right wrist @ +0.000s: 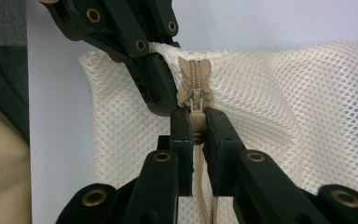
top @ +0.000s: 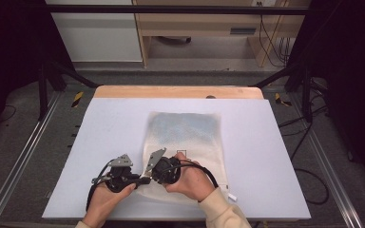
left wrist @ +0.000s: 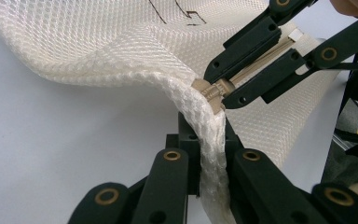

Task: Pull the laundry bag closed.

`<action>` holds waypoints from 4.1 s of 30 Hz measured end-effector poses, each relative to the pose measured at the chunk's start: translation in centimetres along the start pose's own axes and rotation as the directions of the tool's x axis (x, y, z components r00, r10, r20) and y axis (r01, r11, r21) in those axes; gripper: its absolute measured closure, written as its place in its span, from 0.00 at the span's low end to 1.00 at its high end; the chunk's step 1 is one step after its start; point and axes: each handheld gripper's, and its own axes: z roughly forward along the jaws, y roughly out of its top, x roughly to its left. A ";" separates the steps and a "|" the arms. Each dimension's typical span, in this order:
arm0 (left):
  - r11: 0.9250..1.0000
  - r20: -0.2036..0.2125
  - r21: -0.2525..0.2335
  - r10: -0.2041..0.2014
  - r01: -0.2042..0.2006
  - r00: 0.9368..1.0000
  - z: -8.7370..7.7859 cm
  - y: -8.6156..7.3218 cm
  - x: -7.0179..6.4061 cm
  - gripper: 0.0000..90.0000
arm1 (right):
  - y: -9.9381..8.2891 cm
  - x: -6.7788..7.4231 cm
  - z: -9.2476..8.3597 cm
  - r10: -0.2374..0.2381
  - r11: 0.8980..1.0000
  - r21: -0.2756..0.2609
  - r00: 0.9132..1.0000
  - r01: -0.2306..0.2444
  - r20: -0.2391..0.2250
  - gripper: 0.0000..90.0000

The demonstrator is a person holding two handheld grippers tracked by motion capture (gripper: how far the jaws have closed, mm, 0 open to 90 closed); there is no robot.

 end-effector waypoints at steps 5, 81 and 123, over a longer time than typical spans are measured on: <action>1.000 -0.001 0.005 0.006 -0.006 1.000 0.0 0.0 -0.1 0.95 | 0.0 0.1 0.0 -0.003 1.000 0.009 1.000 0.003 -0.002 0.92; 0.999 -0.006 0.045 0.003 -0.003 1.000 -0.1 -0.1 0.3 0.95 | -2.7 -0.4 1.2 0.038 0.997 0.070 0.999 -0.038 -0.005 0.92; 0.998 0.023 0.050 0.023 -0.024 0.999 0.3 -0.5 -0.5 0.95 | -7.4 -1.5 -2.9 0.125 0.989 0.068 0.991 -0.128 0.035 0.91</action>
